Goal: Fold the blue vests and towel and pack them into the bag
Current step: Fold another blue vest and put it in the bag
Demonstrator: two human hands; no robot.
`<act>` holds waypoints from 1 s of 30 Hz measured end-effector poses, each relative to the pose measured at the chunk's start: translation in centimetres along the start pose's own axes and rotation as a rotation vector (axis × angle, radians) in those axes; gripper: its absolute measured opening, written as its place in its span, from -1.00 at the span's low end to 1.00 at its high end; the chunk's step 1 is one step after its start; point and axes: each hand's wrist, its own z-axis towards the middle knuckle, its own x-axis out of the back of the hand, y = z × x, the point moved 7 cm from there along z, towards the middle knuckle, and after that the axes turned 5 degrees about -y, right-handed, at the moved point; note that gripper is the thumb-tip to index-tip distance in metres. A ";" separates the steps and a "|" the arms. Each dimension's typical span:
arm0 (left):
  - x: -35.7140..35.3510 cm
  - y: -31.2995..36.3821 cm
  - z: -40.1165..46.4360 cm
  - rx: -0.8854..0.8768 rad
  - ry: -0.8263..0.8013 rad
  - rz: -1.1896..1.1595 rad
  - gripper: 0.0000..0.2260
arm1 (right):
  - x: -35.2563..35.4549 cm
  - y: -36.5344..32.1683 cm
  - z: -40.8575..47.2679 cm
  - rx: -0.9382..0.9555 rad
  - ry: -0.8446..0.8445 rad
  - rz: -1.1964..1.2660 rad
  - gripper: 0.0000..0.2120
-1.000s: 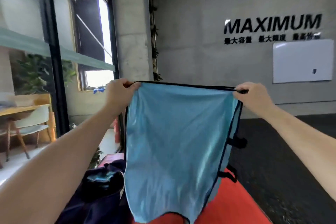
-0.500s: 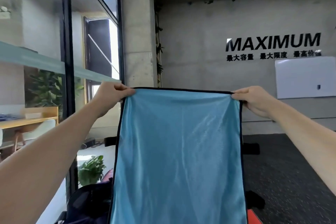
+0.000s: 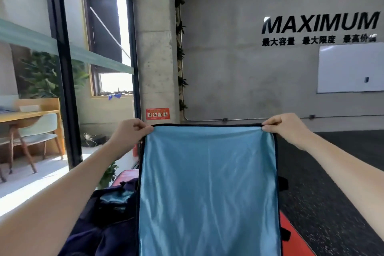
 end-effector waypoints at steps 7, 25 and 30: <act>-7.4 -7.5 -0.4 0.011 -0.128 0.295 -0.84 | -8.4 8.2 -0.4 -0.031 -0.199 -0.339 -0.82; -19.3 -20.6 8.8 0.242 -0.288 0.495 -0.94 | -18.5 21.8 8.0 -0.310 -0.274 -0.181 -0.91; -20.6 -20.6 13.8 0.130 -0.213 0.535 -0.99 | -18.2 22.4 13.2 -0.277 -0.125 -0.163 -0.88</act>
